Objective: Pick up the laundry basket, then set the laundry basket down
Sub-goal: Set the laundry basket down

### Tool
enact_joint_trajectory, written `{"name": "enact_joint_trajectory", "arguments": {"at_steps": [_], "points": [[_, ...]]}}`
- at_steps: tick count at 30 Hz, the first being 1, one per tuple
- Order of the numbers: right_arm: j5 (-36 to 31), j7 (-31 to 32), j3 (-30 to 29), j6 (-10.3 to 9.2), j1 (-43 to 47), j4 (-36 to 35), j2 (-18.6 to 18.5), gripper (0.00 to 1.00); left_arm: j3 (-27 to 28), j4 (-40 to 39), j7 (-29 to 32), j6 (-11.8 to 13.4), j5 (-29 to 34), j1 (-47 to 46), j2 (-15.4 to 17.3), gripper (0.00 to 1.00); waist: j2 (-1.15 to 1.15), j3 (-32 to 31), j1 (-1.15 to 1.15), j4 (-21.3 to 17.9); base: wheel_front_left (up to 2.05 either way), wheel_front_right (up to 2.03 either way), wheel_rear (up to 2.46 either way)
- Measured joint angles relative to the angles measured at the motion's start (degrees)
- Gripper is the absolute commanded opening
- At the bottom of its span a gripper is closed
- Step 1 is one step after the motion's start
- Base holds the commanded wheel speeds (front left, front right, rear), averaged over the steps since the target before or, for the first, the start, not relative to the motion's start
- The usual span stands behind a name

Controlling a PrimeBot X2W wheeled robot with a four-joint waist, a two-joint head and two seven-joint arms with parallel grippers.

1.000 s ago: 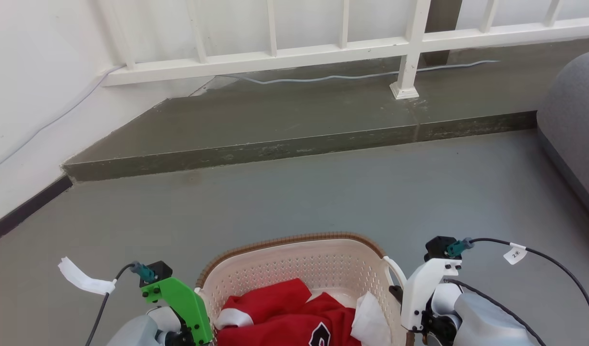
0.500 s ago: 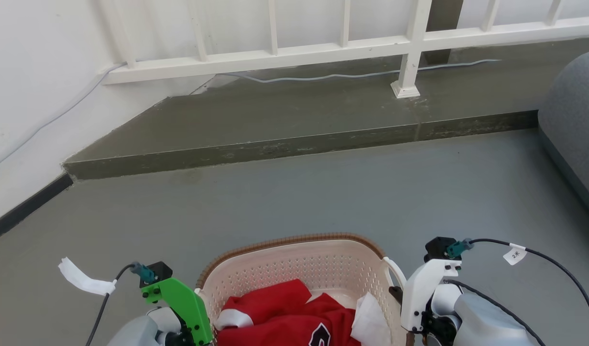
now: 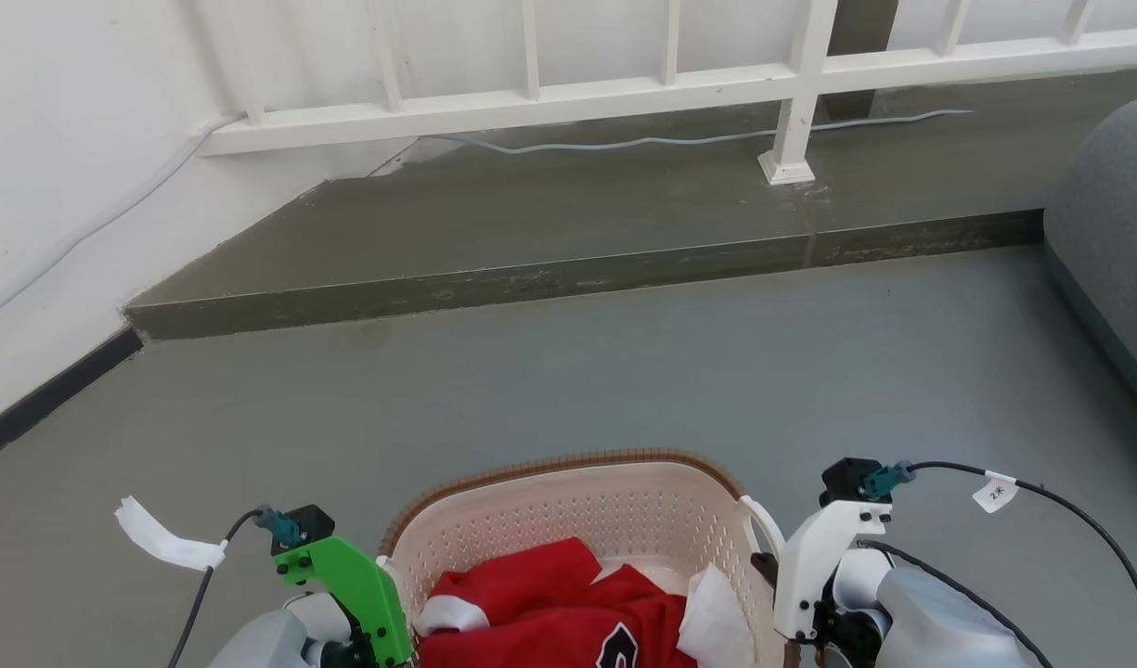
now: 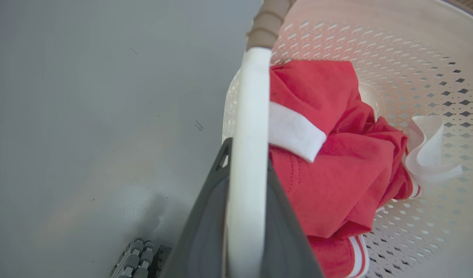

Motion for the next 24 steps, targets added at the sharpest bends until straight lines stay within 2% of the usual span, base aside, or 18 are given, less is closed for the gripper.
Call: {"name": "enact_joint_trajectory", "arguments": {"at_steps": [24], "points": [[0.40, -4.76, -0.08, 0.23, -3.26, -0.41, -1.03, 0.00, -0.84, -3.85, -5.92, 1.32, 0.00, -1.67, 0.14, 0.00, 0.00, 7.23, 0.00, 0.34, 0.00, 0.00, 0.00]]}}
